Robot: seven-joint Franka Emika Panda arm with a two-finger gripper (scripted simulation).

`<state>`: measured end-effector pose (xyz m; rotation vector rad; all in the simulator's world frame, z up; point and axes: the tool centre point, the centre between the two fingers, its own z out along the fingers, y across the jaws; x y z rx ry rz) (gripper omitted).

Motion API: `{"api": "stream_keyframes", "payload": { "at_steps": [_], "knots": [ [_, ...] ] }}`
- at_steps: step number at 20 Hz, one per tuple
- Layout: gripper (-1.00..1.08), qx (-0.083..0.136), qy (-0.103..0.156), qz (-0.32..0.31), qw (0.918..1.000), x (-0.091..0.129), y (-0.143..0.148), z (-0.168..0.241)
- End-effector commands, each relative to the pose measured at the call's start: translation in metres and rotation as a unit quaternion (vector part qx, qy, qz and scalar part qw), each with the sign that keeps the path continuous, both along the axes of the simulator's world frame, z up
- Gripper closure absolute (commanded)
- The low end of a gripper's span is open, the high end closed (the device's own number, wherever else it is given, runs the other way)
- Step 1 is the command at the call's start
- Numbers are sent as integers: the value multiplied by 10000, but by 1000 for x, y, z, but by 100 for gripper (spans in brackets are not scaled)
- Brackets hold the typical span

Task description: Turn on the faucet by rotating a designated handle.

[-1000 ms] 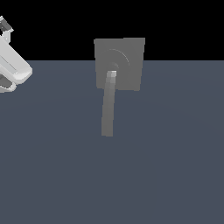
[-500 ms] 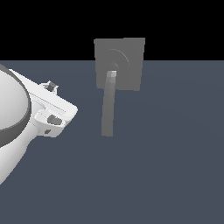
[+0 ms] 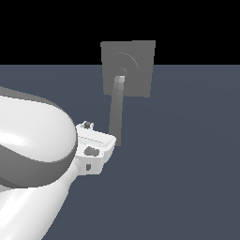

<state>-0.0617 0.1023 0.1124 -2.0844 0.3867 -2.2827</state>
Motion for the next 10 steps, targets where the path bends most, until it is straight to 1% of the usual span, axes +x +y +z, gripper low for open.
{"api": "stream_keyframes", "payload": {
  "at_steps": [1,3,5,7,10],
  "knots": [
    [108,-354,246,-112,9990,-5,-15,-15],
    [108,-538,376,-171,9977,-8,-23,-22],
    [108,-661,463,-211,9965,-10,-29,-27],
    [108,-722,507,-230,9958,-11,-32,-29],
    [108,-730,512,-232,9957,-11,-32,-30]
  ]
}}
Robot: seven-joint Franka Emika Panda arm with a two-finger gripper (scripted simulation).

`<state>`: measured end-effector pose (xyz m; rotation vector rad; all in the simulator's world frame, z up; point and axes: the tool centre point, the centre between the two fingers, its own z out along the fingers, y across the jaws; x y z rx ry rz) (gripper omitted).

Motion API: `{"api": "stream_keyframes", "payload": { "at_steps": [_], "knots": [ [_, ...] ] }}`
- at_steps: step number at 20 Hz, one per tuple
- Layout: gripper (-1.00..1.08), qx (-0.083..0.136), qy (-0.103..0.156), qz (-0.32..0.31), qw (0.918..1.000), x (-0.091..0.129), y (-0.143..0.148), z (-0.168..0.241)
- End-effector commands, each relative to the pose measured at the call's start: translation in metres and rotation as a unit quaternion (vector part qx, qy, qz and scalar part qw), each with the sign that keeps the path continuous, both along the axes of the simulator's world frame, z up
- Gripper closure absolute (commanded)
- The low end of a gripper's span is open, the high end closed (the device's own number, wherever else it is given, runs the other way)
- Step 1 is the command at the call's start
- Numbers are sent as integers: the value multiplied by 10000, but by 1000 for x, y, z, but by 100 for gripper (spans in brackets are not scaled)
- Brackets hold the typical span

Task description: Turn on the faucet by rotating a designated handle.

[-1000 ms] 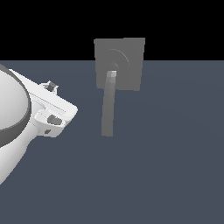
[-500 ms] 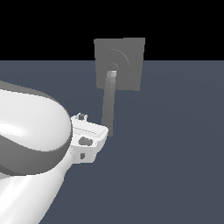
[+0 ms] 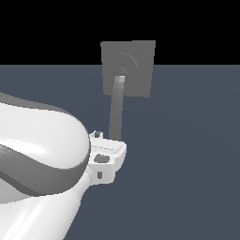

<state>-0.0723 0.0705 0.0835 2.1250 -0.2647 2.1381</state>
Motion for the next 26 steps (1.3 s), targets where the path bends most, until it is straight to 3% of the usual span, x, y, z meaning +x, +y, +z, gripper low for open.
{"api": "stream_keyframes", "payload": {
  "at_steps": [1,26],
  "knots": [
    [108,-16,12,-3,10000,0,0,-1],
    [108,-12,14,-2,10000,-18,-86,2]
  ]
}}
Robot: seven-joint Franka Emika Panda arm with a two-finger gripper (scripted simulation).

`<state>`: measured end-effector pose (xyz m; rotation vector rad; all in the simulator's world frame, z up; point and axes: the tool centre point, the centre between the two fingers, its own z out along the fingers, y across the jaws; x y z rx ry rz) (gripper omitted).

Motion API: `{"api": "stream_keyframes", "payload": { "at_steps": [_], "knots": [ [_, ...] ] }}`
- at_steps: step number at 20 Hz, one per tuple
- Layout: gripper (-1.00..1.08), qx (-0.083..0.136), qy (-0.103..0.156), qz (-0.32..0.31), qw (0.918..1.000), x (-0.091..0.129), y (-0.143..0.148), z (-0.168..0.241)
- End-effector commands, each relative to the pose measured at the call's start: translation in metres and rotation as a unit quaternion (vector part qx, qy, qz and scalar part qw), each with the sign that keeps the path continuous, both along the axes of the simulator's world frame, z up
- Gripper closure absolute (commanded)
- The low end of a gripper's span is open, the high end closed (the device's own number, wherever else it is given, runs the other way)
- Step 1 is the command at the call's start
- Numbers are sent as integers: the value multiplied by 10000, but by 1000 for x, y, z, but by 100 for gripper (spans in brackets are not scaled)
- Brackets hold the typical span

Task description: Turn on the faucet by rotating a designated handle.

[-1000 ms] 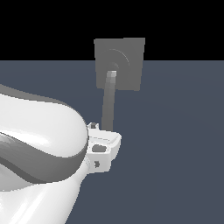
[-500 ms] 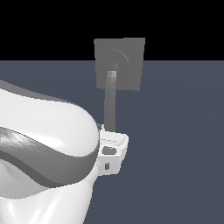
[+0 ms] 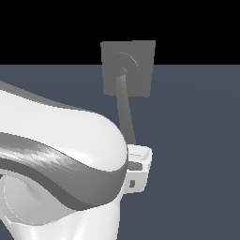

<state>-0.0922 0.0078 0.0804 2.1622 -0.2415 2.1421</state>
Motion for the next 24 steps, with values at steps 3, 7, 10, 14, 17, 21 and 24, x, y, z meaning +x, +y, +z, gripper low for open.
{"api": "stream_keyframes", "payload": {
  "at_steps": [3,7,10,14,17,21,24],
  "knots": [
    [108,-56,-56,-158,9998,-1,-34,6],
    [108,-59,-56,-159,9998,-4,-50,6],
    [108,-59,-56,-159,9998,-6,-61,7],
    [108,21,141,-99,9998,-11,-52,-9],
    [108,15,125,-104,9999,-12,-61,-1],
    [108,6,104,-111,9999,-14,-73,11],
    [108,0,88,-116,9999,-15,-82,19]
  ]
}}
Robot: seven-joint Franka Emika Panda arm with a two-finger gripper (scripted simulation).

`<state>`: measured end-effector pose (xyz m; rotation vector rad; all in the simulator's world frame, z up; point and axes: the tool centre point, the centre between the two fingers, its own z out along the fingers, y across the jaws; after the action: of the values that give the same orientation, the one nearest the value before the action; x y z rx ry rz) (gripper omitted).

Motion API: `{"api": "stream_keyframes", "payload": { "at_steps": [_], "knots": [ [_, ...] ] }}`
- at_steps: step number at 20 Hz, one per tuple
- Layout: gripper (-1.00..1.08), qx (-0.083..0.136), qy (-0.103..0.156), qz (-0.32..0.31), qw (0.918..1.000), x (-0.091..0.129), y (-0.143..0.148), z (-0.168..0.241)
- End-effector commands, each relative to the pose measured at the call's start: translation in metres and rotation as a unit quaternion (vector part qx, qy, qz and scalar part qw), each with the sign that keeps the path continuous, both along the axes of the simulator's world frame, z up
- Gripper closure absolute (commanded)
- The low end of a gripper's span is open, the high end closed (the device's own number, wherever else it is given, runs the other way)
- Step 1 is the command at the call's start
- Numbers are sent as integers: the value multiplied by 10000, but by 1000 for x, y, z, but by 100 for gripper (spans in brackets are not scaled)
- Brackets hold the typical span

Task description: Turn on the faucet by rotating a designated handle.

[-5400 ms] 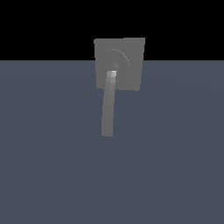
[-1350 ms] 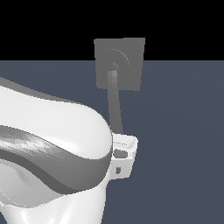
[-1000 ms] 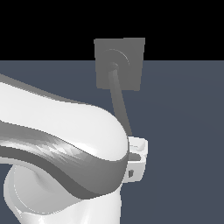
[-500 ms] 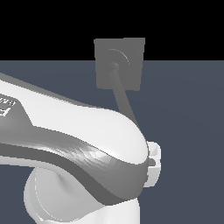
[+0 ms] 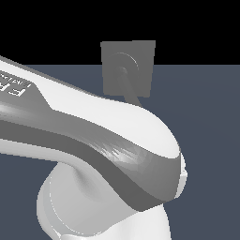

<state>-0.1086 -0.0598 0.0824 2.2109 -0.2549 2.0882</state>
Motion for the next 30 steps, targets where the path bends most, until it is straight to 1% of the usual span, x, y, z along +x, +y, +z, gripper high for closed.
{"api": "stream_keyframes", "payload": {
  "at_steps": [1,26,27,28,30],
  "knots": [
    [108,-52,-153,-87,9998,1,-17,20],
    [108,-109,-288,-127,9994,-10,-89,90],
    [108,-109,-288,-127,9994,-10,-89,90],
    [108,-85,-166,-186,9997,-15,-89,78],
    [108,-86,-172,-183,9996,-15,-90,85]
  ]
}}
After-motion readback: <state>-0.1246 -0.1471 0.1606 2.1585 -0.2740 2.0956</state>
